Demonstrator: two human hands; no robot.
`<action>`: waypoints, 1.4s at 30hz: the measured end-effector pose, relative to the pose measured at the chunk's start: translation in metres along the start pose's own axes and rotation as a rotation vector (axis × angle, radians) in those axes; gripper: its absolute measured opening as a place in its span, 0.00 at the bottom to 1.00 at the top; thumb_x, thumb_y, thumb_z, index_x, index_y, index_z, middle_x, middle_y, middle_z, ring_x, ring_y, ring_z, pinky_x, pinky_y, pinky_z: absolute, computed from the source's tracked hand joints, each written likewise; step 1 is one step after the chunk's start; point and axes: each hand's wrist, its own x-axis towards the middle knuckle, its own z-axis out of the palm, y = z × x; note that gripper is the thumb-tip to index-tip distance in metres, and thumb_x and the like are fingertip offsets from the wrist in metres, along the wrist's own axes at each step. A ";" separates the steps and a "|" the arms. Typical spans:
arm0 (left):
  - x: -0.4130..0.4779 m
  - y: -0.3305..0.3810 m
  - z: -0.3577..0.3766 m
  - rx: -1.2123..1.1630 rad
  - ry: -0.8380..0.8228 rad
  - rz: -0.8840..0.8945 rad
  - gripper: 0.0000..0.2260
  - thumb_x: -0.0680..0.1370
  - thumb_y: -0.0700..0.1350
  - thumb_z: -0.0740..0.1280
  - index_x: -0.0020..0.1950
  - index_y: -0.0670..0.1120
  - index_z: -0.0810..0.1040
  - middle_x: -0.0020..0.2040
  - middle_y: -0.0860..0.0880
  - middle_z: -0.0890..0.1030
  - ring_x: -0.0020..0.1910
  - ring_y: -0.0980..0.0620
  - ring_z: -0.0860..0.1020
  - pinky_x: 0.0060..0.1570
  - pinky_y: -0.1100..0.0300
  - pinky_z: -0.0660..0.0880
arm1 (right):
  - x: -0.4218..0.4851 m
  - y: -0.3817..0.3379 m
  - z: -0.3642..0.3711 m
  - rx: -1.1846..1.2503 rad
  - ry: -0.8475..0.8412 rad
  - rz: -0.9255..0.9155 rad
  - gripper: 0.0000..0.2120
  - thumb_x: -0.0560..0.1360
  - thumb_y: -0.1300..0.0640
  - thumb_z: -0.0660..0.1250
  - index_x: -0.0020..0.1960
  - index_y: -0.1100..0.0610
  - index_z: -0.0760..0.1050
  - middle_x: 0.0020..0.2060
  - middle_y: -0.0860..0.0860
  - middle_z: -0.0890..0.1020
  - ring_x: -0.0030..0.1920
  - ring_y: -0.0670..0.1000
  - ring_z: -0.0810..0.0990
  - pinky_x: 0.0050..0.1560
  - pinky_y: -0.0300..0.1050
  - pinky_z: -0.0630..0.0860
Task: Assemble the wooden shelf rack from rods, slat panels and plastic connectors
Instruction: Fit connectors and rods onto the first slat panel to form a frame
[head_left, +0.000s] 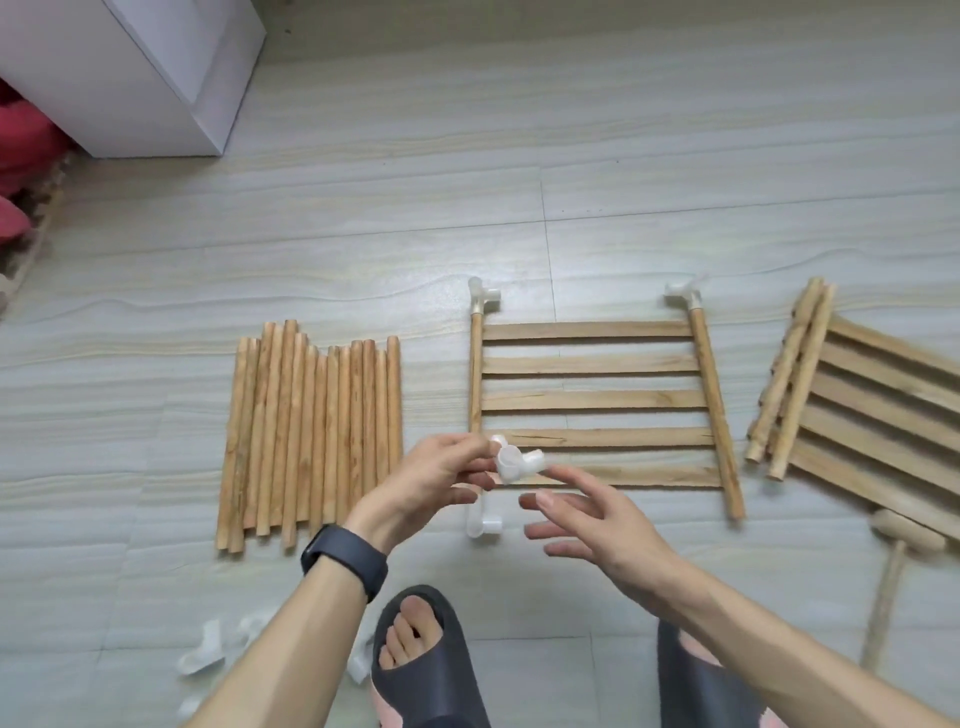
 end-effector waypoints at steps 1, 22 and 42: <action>0.008 0.002 0.017 0.007 -0.007 0.021 0.15 0.71 0.53 0.72 0.53 0.47 0.85 0.42 0.51 0.83 0.39 0.55 0.78 0.41 0.63 0.73 | 0.001 -0.005 -0.005 0.046 0.043 -0.030 0.26 0.68 0.39 0.76 0.64 0.42 0.77 0.55 0.49 0.86 0.53 0.54 0.86 0.48 0.41 0.81; 0.052 -0.052 0.105 0.456 0.220 0.377 0.08 0.71 0.56 0.77 0.48 0.60 0.81 0.44 0.65 0.83 0.37 0.60 0.78 0.39 0.69 0.73 | -0.003 0.009 -0.079 0.436 0.203 0.079 0.14 0.72 0.53 0.75 0.56 0.56 0.86 0.49 0.57 0.85 0.50 0.52 0.83 0.57 0.43 0.81; 0.079 -0.060 0.065 1.625 0.150 0.282 0.33 0.83 0.63 0.55 0.81 0.63 0.38 0.83 0.47 0.40 0.80 0.33 0.42 0.77 0.37 0.47 | -0.060 0.068 -0.156 0.442 0.572 0.242 0.13 0.73 0.65 0.74 0.57 0.66 0.82 0.48 0.60 0.87 0.51 0.53 0.87 0.61 0.48 0.78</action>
